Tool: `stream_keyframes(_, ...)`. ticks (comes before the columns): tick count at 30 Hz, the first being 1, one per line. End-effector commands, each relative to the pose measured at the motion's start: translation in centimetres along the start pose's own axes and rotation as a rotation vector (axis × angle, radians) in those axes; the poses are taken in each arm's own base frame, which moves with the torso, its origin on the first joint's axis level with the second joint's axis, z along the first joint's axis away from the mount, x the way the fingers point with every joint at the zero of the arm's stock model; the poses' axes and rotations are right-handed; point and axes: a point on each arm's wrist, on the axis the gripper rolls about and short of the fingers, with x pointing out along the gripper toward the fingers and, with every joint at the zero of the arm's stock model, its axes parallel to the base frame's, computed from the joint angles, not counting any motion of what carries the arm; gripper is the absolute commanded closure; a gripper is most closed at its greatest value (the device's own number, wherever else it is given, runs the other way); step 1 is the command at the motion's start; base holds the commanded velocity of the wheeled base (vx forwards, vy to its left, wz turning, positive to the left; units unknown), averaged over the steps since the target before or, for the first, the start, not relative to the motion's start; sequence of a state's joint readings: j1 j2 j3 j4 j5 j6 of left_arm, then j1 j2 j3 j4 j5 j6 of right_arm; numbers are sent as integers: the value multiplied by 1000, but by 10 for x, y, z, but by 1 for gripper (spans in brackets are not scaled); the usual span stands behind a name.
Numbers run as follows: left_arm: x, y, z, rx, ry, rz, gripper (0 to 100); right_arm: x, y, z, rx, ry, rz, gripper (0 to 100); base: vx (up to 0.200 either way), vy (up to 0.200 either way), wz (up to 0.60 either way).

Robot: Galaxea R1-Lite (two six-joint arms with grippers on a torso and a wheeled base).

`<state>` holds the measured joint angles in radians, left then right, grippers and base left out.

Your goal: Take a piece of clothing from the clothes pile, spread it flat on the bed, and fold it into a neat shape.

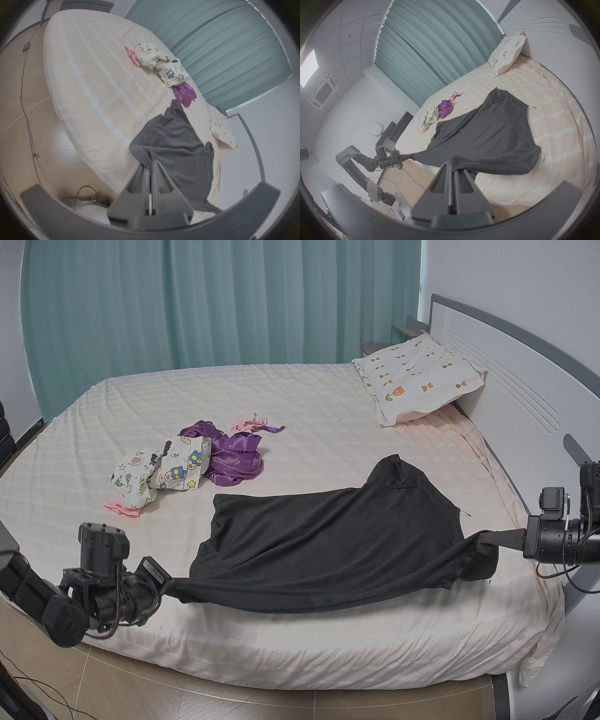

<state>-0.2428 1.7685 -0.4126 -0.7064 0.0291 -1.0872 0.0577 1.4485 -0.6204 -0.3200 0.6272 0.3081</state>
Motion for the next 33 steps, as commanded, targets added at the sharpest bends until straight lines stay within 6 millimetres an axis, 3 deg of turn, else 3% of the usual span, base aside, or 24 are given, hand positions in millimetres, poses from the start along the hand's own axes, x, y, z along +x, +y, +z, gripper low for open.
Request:
stream_keyframes(1,-5,-34,41,-123,-103,-81,100,29,-18,21,4,-13,-9,100,0,0,0)
stream_keyframes(10,17,-34,45,-130,-88,-51,100,42,-22,44,50,-51,-4,100,0,0,0)
stream_keyframes(14,35,-40,48,-162,-81,-49,100,54,-30,53,57,-66,-42,100,0,0,0)
stream_keyframes(22,51,-51,51,-172,25,-60,100,72,-43,67,101,-78,-57,100,0,0,0)
stream_keyframes(33,102,-62,62,-246,16,-18,100,123,-80,79,176,-204,-81,100,0,0,0)
